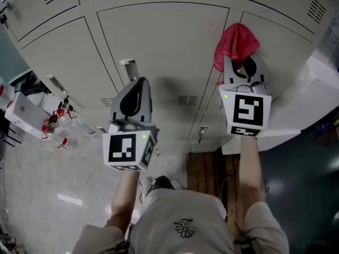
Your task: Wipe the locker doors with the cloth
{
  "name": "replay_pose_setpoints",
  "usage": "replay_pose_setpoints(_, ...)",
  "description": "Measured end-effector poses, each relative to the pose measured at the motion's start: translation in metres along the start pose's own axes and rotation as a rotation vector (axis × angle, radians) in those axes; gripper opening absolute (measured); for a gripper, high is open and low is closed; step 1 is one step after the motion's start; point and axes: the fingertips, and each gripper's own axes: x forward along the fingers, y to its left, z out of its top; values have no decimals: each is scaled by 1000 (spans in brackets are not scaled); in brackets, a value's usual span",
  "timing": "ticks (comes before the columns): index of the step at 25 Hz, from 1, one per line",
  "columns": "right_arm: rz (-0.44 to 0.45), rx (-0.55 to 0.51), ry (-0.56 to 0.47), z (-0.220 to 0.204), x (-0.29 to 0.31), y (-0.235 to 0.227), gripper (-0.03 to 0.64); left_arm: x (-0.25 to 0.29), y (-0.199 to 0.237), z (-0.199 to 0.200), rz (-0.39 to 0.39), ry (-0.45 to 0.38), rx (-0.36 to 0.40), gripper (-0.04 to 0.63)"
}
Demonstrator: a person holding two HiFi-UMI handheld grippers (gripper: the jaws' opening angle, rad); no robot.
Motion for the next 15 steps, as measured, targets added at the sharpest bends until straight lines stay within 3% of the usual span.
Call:
replay_pose_setpoints(6,16,4,27,1,1,2,40,2,2,1,-15,-7,-15,17)
replay_pose_setpoints(12,-75,16,42,2,0,0,40,-7,22,1,2,6,-35,17)
replay_pose_setpoints(15,-75,31,17,17,-5,8,40,-16,38,-1,12,20,-29,17)
